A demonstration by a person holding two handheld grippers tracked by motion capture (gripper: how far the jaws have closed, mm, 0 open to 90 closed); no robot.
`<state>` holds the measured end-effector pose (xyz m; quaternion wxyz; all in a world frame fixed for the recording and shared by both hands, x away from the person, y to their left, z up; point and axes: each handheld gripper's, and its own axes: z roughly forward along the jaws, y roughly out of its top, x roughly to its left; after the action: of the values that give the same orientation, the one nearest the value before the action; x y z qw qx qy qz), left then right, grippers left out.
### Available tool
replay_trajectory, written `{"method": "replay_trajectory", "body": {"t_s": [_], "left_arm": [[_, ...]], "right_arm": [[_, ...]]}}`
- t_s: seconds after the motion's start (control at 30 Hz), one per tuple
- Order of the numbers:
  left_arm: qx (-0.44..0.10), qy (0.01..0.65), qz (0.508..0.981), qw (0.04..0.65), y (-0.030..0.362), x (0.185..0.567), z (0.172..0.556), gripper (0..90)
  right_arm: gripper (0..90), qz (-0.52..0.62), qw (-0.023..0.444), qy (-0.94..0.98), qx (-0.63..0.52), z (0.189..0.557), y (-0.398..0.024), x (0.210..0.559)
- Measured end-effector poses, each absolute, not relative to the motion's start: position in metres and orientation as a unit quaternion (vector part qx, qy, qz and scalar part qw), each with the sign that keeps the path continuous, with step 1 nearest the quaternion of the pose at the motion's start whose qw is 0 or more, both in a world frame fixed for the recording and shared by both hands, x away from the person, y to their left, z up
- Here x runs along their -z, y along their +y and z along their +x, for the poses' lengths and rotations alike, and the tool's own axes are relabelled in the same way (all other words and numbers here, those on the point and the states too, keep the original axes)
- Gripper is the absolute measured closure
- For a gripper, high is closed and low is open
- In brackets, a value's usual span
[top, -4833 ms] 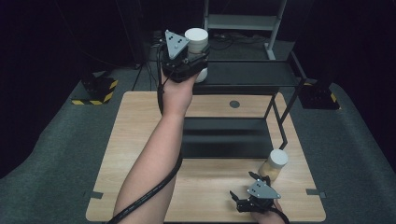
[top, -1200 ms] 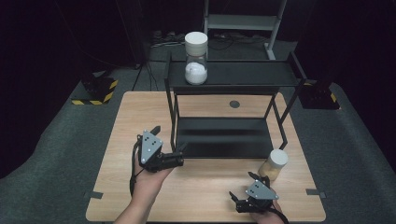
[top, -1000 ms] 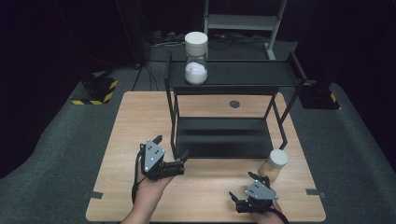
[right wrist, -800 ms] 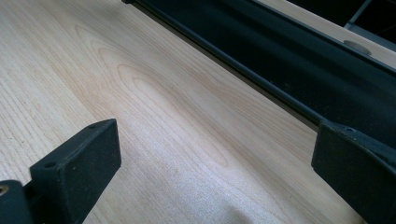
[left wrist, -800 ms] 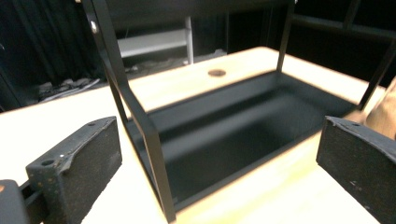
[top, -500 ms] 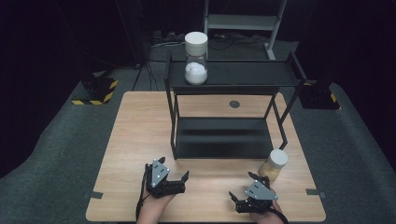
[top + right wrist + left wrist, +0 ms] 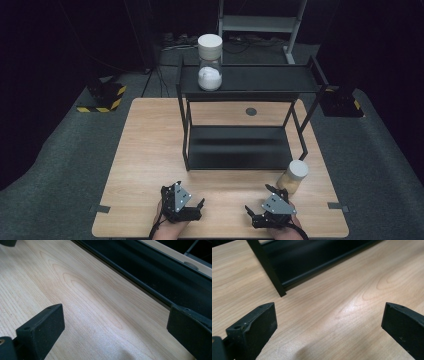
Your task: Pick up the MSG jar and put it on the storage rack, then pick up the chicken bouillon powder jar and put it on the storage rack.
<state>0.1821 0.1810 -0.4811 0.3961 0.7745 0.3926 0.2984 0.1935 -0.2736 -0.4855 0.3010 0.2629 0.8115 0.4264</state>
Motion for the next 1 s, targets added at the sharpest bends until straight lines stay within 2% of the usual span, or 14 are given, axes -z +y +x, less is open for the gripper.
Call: {"method": "replay_trajectory", "body": {"t_s": [0.17, 0.53, 0.7, 1.0], "left_arm": [[-0.312, 0.393, 0.770, 0.396, 0.178, 0.483, 0.176, 0.8], [-0.305, 0.363, 0.793, 0.383, 0.176, 0.480, 0.181, 0.9], [-0.298, 0.368, 0.789, 0.392, 0.180, 0.481, 0.182, 0.9], [-0.301, 0.356, 0.794, 0.390, 0.179, 0.481, 0.181, 0.9]], "right_arm": [[0.4, 0.262, 0.301, 0.810, -0.429, 0.193, -0.275, 0.486], [0.1, 0.258, 0.299, 0.811, -0.430, 0.194, -0.275, 0.486], [0.6, 0.264, 0.293, 0.807, -0.439, 0.192, -0.279, 0.486], [0.8, 0.238, 0.312, 0.793, -0.467, 0.180, -0.288, 0.472]]}}
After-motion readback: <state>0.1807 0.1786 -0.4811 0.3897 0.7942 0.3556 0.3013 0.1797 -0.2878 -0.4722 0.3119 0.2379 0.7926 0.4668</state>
